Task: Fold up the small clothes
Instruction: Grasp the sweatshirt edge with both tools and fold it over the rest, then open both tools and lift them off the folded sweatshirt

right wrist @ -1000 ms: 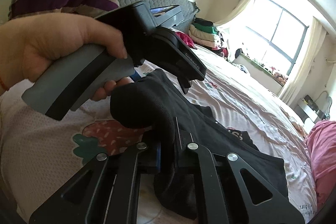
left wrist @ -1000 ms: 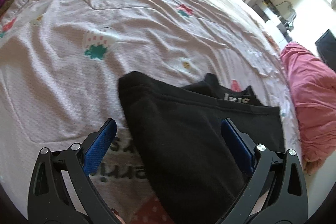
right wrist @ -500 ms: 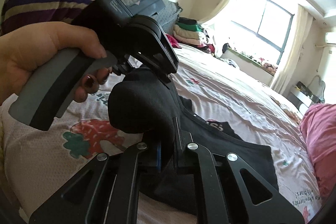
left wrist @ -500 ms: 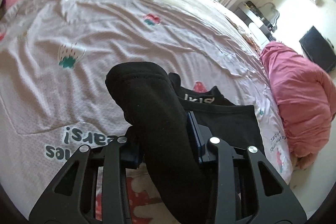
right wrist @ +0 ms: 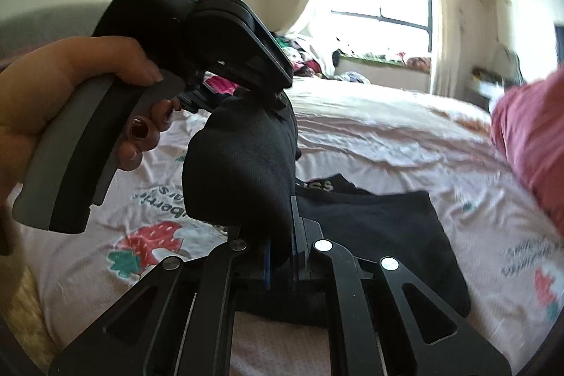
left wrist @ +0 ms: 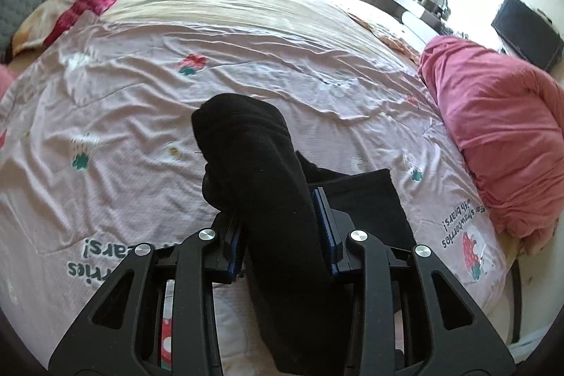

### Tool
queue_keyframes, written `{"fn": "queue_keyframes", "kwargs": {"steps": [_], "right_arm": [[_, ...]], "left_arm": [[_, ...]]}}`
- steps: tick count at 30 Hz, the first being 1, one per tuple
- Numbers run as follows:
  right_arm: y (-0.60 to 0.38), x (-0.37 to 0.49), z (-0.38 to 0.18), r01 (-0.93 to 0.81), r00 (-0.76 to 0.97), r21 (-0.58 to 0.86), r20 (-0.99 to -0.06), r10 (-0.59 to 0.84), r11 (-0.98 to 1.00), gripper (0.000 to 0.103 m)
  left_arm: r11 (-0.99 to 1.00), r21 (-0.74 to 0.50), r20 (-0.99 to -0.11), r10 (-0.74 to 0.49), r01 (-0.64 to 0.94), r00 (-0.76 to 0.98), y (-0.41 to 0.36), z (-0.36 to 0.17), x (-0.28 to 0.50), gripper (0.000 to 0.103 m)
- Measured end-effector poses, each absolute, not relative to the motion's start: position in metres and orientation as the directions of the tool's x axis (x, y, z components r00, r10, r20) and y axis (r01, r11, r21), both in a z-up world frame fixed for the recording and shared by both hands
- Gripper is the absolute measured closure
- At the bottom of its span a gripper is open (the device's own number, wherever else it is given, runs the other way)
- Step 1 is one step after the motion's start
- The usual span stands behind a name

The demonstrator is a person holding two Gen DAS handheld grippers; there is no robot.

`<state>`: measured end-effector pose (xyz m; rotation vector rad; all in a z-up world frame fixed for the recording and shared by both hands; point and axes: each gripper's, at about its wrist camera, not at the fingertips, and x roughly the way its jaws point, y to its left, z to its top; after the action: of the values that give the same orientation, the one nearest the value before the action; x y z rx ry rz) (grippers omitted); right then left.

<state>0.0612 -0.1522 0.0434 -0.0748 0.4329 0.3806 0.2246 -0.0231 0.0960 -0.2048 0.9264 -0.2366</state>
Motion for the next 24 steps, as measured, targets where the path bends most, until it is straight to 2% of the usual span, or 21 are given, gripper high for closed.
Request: {"fn": "queue_keyframes", "kwargs": {"steps": [10,24], "right_arm": [[-0.190,0.070,0.038,-0.327,0.825,0.150,-0.437,0.360,0.933,0.097],[-0.237,0.084,0.013,-0.251,0.761,0.334,-0.512,0.399,0.909,0.097]], "left_arm": [[0.969,-0.208,-0.797,-0.247,0.134,0.551,-0.072,0.095,0.235,0.077],[0.975,-0.154,-0.853,-0.212,0.159,0.476,-0.138,0.066,0.255,0.076]]}}
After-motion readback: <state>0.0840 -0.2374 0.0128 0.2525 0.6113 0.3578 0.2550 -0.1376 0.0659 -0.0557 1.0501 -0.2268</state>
